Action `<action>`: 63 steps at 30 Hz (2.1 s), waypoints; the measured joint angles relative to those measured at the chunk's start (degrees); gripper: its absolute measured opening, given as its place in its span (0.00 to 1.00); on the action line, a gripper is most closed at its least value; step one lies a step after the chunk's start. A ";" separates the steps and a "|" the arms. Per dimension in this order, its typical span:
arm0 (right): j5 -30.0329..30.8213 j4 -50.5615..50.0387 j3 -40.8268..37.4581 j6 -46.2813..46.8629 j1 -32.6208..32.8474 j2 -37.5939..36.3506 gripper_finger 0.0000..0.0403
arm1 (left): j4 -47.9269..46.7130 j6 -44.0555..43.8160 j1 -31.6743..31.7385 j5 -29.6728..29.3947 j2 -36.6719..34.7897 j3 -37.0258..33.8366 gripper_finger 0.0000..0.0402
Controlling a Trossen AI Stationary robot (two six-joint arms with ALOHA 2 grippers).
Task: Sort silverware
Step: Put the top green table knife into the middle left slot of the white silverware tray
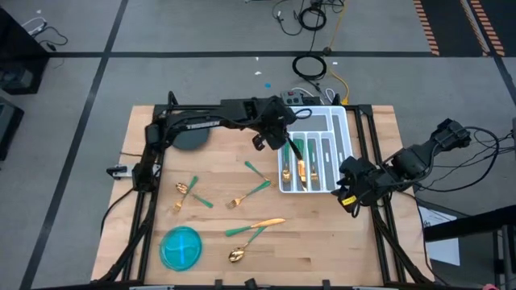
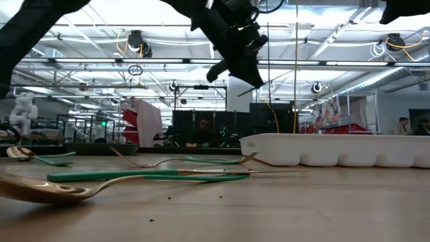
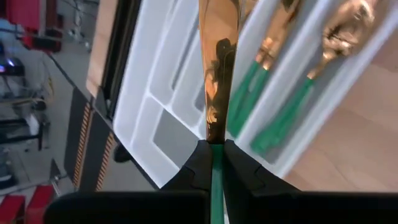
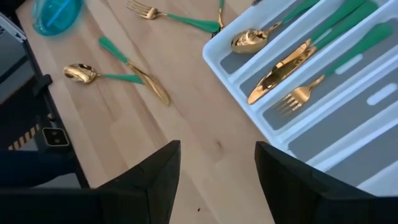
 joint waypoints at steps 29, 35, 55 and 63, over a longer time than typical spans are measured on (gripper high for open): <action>1.71 1.25 0.00 -1.58 1.82 0.02 0.50 | 6.95 16.84 -3.59 -1.01 9.35 1.93 0.04; 1.72 1.53 0.00 -1.54 1.82 0.02 0.50 | 6.90 18.23 -3.90 -0.83 10.05 1.93 0.04; 1.67 3.85 0.00 -3.46 1.79 0.11 0.50 | 9.09 18.22 -4.93 1.29 14.97 1.96 0.04; 1.66 3.88 0.00 -4.32 1.79 0.11 0.50 | 9.78 17.83 -4.84 1.46 16.65 1.96 0.03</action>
